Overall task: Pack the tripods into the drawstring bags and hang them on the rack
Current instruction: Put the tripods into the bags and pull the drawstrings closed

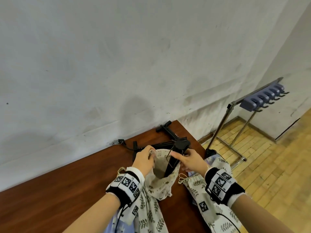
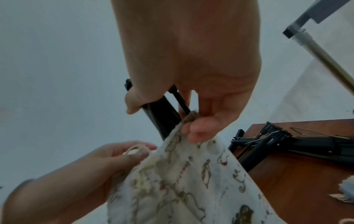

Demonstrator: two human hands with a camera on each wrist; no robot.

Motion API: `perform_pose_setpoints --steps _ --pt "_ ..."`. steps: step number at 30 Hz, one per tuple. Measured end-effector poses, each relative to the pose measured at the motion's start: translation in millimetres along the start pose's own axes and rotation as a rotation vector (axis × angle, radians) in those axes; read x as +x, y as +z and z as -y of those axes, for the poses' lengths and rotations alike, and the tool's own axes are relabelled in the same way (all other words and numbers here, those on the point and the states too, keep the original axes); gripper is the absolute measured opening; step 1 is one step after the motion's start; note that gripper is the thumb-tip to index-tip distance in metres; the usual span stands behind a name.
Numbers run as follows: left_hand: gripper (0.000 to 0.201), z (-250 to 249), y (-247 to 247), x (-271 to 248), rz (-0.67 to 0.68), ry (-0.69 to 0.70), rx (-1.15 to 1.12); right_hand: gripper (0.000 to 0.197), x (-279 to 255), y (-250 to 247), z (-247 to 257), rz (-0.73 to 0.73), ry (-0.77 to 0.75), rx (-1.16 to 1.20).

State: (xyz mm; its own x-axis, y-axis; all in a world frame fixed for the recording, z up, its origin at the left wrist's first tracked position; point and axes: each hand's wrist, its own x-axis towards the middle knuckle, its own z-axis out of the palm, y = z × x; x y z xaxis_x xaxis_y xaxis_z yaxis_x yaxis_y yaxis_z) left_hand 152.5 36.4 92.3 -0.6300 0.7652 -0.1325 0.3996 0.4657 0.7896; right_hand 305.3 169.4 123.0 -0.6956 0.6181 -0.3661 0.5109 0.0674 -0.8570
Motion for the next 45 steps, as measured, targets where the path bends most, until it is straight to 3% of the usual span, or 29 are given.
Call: perform_pose_setpoints --steps 4,8,12,15,17,20,22,26,31,33,36,38,40,43,45 --pt "0.02 -6.1 1.5 3.2 -0.099 0.003 0.029 0.039 -4.8 15.6 9.5 -0.087 -0.043 -0.181" --pt "0.033 -19.3 -0.5 5.0 -0.062 0.129 -0.115 0.039 -8.6 29.0 24.6 -0.052 -0.067 -0.307" --pt "0.034 -23.8 -9.8 6.7 0.075 0.132 -0.329 0.035 -13.8 37.9 39.0 -0.055 -0.04 -0.278" --pt "0.073 -25.8 -19.1 11.8 0.29 -0.061 -0.385 0.031 -14.1 41.3 41.6 -0.023 -0.01 -0.25" --pt "0.082 -34.1 -24.7 16.4 0.367 -0.12 -0.324 0.028 -12.0 41.3 41.3 0.008 0.019 -0.302" --pt "0.063 -45.2 -31.4 26.2 0.295 0.014 -0.004 0.042 -6.6 39.5 37.8 0.066 0.051 -0.503" --pt "0.058 -48.2 -32.8 33.3 0.298 0.004 0.047 0.047 -1.4 38.2 32.4 0.015 0.065 -0.556" --pt "0.058 -54.1 -31.5 40.8 0.381 -0.042 0.017 0.024 -3.9 35.6 27.8 -0.08 0.07 -0.48" --pt "0.053 -60.9 -37.4 49.2 0.351 -0.012 0.066 0.038 -15.5 25.8 35.7 -0.103 -0.001 -0.385" --pt "0.051 -58.4 -46.2 54.4 0.369 -0.062 0.019 0.028 -15.0 18.4 31.6 -0.196 0.053 -0.239" --pt "0.046 -51.9 -58.4 59.2 0.374 -0.132 -0.039 0.04 -18.1 7.0 25.8 -0.318 0.15 0.025" --pt "0.065 -49.7 -59.9 54.4 0.368 -0.196 -0.123 0.043 -22.8 4.6 32.9 -0.285 0.118 0.095" --pt "0.081 -54.9 -56.0 46.4 0.361 -0.125 -0.035 0.045 -27.9 7.9 47.4 -0.22 0.055 0.065" --pt "0.063 -66.6 -50.8 38.3 0.264 0.174 0.342 0.043 -32.9 8.0 64.7 -0.217 0.0 0.046" --pt "0.054 -72.3 -55.8 39.9 0.192 0.248 0.44 0.04 -38.7 -4.9 63.5 -0.293 0.012 0.063"
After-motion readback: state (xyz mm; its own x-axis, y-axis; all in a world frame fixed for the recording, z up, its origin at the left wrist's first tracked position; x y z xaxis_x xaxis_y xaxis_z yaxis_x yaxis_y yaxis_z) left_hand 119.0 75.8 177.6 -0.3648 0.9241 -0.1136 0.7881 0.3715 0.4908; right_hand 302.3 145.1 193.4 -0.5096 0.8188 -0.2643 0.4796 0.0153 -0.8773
